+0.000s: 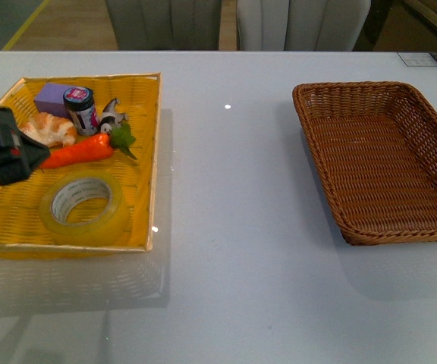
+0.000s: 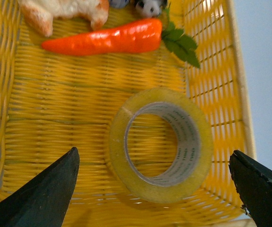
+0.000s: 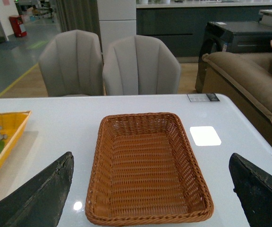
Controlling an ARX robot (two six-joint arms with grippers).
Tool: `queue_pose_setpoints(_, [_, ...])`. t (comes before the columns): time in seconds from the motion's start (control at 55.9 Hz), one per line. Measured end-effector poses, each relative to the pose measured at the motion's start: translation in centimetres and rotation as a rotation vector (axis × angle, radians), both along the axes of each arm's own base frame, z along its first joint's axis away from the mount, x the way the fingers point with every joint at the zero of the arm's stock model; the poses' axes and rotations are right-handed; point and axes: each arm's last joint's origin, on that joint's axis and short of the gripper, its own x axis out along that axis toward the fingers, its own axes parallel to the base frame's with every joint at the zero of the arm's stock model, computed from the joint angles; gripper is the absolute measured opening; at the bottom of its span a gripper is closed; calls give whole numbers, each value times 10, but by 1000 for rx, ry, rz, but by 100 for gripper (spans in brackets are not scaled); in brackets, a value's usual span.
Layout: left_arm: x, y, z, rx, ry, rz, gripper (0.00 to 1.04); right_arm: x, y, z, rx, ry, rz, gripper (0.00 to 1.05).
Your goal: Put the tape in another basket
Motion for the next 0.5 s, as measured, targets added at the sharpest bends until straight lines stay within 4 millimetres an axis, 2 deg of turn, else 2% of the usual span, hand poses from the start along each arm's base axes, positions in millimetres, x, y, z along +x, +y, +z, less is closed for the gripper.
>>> queue_pose_setpoints(0.125, [18,0,-24,52,51,-23,96,0,0,0,0,0,0,96])
queue_pose_setpoints(0.197, [21,1,-36,63,78,-32,96,0,0,0,0,0,0,96])
queue_pose_setpoints(0.501, [26,1,-59,98,130,-51,96,0,0,0,0,0,0,96])
